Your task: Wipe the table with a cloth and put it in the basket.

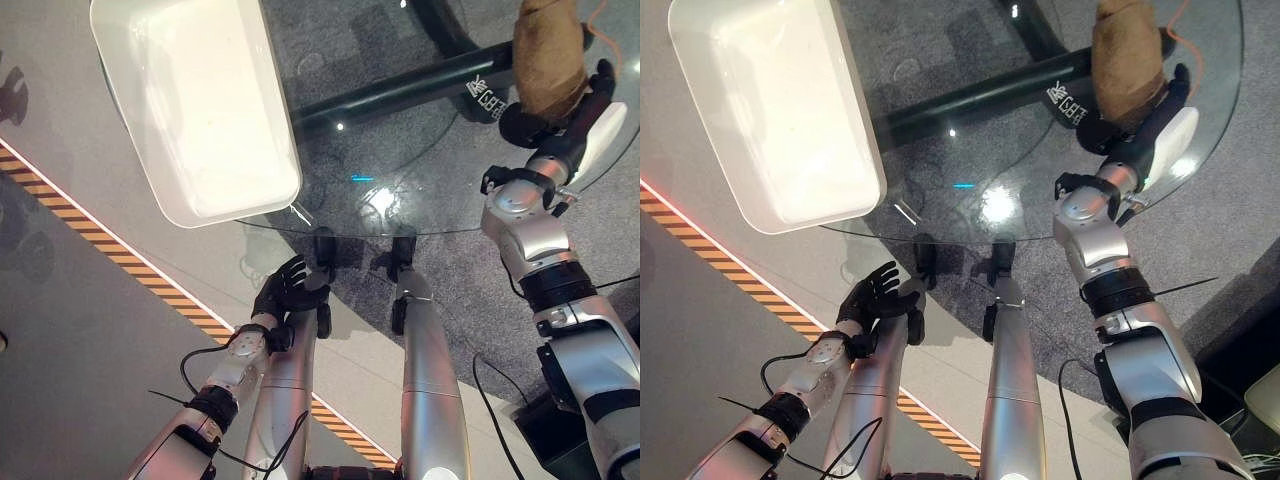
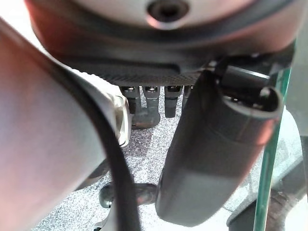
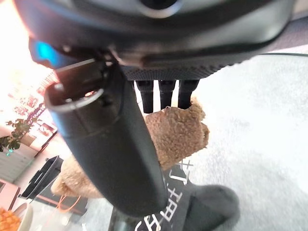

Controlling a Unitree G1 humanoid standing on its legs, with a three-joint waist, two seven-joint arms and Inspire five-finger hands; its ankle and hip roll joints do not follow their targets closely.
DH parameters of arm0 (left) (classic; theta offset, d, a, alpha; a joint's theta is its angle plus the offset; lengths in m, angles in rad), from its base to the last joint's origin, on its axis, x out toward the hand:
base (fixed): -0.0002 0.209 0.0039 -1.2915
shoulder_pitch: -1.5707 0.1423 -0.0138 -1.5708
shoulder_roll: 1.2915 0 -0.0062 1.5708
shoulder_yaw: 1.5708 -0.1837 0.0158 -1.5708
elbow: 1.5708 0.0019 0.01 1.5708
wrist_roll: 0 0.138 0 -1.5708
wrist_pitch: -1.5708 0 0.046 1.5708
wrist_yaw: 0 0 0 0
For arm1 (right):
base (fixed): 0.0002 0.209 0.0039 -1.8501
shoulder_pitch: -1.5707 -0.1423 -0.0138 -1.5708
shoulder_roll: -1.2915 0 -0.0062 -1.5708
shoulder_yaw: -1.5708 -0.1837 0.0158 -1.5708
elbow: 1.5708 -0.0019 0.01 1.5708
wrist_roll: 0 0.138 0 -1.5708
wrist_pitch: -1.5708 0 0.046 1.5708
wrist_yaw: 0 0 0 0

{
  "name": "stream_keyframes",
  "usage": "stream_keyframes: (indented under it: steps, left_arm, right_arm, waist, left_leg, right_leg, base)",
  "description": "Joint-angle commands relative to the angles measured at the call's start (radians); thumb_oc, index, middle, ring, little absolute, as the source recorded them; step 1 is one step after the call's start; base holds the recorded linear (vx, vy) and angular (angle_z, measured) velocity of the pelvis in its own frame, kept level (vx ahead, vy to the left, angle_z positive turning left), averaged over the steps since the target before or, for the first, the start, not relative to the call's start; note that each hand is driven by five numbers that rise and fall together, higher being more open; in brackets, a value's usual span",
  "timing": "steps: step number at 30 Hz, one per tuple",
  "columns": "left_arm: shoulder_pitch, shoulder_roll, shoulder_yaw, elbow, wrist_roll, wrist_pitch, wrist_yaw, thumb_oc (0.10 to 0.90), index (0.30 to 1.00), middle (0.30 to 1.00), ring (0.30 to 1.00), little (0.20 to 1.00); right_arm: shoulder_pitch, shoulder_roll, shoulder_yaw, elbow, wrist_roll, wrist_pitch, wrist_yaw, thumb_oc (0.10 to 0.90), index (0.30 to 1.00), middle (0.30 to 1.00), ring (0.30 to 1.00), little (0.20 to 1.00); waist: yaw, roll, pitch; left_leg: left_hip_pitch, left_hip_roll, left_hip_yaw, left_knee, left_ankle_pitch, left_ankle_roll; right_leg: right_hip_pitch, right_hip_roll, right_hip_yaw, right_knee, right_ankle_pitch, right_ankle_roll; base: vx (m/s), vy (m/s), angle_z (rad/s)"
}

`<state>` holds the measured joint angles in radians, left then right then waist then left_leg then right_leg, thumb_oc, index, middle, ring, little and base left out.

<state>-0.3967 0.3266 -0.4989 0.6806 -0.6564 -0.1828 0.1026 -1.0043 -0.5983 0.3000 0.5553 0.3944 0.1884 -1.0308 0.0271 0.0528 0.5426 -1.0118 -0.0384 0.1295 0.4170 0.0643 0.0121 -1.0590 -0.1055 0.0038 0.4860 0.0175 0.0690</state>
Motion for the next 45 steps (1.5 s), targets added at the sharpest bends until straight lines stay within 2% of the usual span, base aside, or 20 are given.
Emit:
stream_keyframes:
  steps: [1,4,8,10,11,12,14,15,22,27,37,40,45]
  left_arm:
    - [0.092,-0.009,-0.046,-0.009,-0.026,0.012,0.014,0.800,0.900,0.900,0.900,0.900]
    - [0.092,-0.006,-0.046,-0.016,-0.030,0.014,0.011,0.800,0.900,0.900,0.900,0.900]
    - [0.088,-0.002,-0.056,-0.024,-0.040,0.006,0.004,0.800,0.900,0.900,0.900,0.900]
    - [0.088,-0.001,-0.056,-0.023,-0.044,0.002,0.000,0.800,0.900,0.900,0.900,0.900]
    - [0.088,0.000,-0.058,-0.023,-0.045,0.001,0.000,0.800,0.900,0.900,0.900,0.900]
    - [0.088,-0.001,-0.060,-0.019,-0.046,-0.003,0.000,0.800,0.900,0.900,0.900,0.900]
    - [0.089,0.000,-0.064,-0.020,-0.046,-0.007,0.003,0.800,0.900,0.900,0.900,0.900]
    - [0.092,0.001,-0.063,-0.019,-0.044,-0.009,0.001,0.800,0.900,0.900,0.900,0.900]
    - [0.108,0.013,-0.060,-0.031,-0.050,-0.013,-0.010,0.800,0.900,0.900,0.900,0.900]
    - [0.117,0.016,-0.061,-0.048,-0.054,-0.008,-0.011,0.800,0.900,0.900,0.900,0.900]
    - [0.147,0.011,-0.048,-0.049,-0.043,-0.011,-0.008,0.800,0.900,0.900,0.900,0.900]
    - [0.153,0.014,-0.042,-0.062,-0.038,0.000,-0.006,0.800,0.900,0.900,0.900,0.900]
    - [0.154,0.010,-0.030,-0.060,-0.033,0.005,-0.017,0.800,0.900,0.900,0.900,0.900]
  right_arm:
    - [-0.047,-0.133,0.028,-0.002,-0.011,0.014,-0.032,0.800,0.900,0.900,0.900,0.900]
    - [-0.053,-0.141,0.034,0.011,-0.003,0.040,-0.021,0.800,0.900,0.900,0.900,0.900]
    - [-0.076,-0.159,0.071,0.071,0.025,0.097,0.049,0.800,0.900,0.900,0.900,0.900]
    - [-0.083,-0.161,0.086,0.091,0.030,0.103,0.076,0.800,0.900,0.900,0.900,0.900]
    - [-0.085,-0.162,0.090,0.095,0.033,0.105,0.082,0.704,0.818,0.818,0.818,0.804]
    - [-0.096,-0.162,0.101,0.110,0.038,0.108,0.096,0.490,0.634,0.634,0.634,0.590]
    - [-0.114,-0.164,0.115,0.121,0.028,0.119,0.115,0.320,0.488,0.488,0.488,0.420]
    - [-0.124,-0.168,0.122,0.128,0.021,0.122,0.130,0.100,0.300,0.300,0.300,0.200]
    - [-0.138,-0.184,0.143,0.122,0.024,0.142,0.180,0.100,0.300,0.300,0.300,0.200]
    - [-0.132,-0.194,0.144,0.115,0.025,0.122,0.211,0.100,0.300,0.300,0.300,0.200]
    - [-0.113,-0.192,0.107,-0.020,-0.007,0.072,0.155,0.100,0.300,0.300,0.300,0.200]
    - [-0.112,-0.191,0.091,-0.081,-0.029,0.079,0.151,0.100,0.300,0.300,0.300,0.200]
    - [-0.148,-0.179,0.112,-0.124,-0.068,0.108,0.208,0.100,0.300,0.300,0.300,0.200]
  waist:
    - [-0.007,0.071,-0.023]
    - [-0.008,0.074,-0.023]
    - [-0.006,0.082,-0.023]
    - [-0.005,0.085,-0.023]
    - [-0.005,0.085,-0.023]
    - [-0.004,0.086,-0.023]
    - [-0.002,0.087,-0.023]
    - [0.000,0.087,-0.023]
    - [0.005,0.088,-0.023]
    - [0.008,0.089,-0.023]
    - [0.006,0.080,-0.023]
    - [0.007,0.076,-0.023]
    - [0.013,0.076,-0.023]
  left_leg:
    - [-0.008,-0.041,-0.076,0.071,-0.115,-0.015]
    - [-0.010,-0.040,-0.074,0.069,-0.114,-0.016]
    - [-0.016,-0.037,-0.069,0.069,-0.112,-0.020]
    - [-0.017,-0.037,-0.067,0.068,-0.112,-0.021]
    - [-0.018,-0.037,-0.067,0.068,-0.112,-0.022]
    - [-0.017,-0.036,-0.066,0.067,-0.112,-0.023]
    - [-0.019,-0.037,-0.066,0.067,-0.112,-0.023]
    - [-0.018,-0.036,-0.066,0.066,-0.112,-0.024]
    - [-0.014,-0.037,-0.064,0.063,-0.111,-0.026]
    - [-0.010,-0.036,-0.063,0.064,-0.113,-0.023]
    - [0.007,-0.036,-0.066,0.061,-0.120,-0.021]
    - [0.012,-0.038,-0.067,0.058,-0.121,-0.017]
    - [0.018,-0.043,-0.068,0.051,-0.119,-0.013]
  right_leg:
    - [0.001,0.058,-0.060,-0.014,-0.002,0.001]
    - [-0.003,0.058,-0.060,-0.013,-0.001,0.000]
    - [-0.009,0.055,-0.060,-0.016,0.000,0.001]
    - [-0.010,0.055,-0.061,-0.017,0.000,0.001]
    - [-0.010,0.054,-0.061,-0.017,0.000,0.001]
    - [-0.011,0.054,-0.062,-0.018,0.000,0.000]
    - [-0.012,0.054,-0.064,-0.018,0.000,0.000]
    - [-0.011,0.054,-0.066,-0.019,-0.001,0.000]
    - [-0.007,0.052,-0.072,-0.014,-0.007,0.001]
    - [-0.006,0.049,-0.076,-0.009,-0.011,0.000]
    - [0.008,0.051,-0.075,-0.001,-0.019,0.005]
    - [0.013,0.052,-0.074,-0.003,-0.020,0.006]
    - [0.017,0.053,-0.076,-0.004,-0.020,0.006]
  base:
    - [0.00,0.000,0.00]
    - [0.00,0.000,0.00]
    - [0.00,0.000,0.00]
    - [0.00,0.000,0.00]
    - [0.00,0.000,0.00]
    - [0.00,0.000,0.00]
    - [0.00,0.000,0.00]
    - [0.00,0.000,0.00]
    - [0.00,0.000,0.00]
    - [0.00,0.009,0.03]
    - [0.00,0.014,0.00]
    - [0.00,0.000,0.00]
    - [0.00,0.029,0.01]
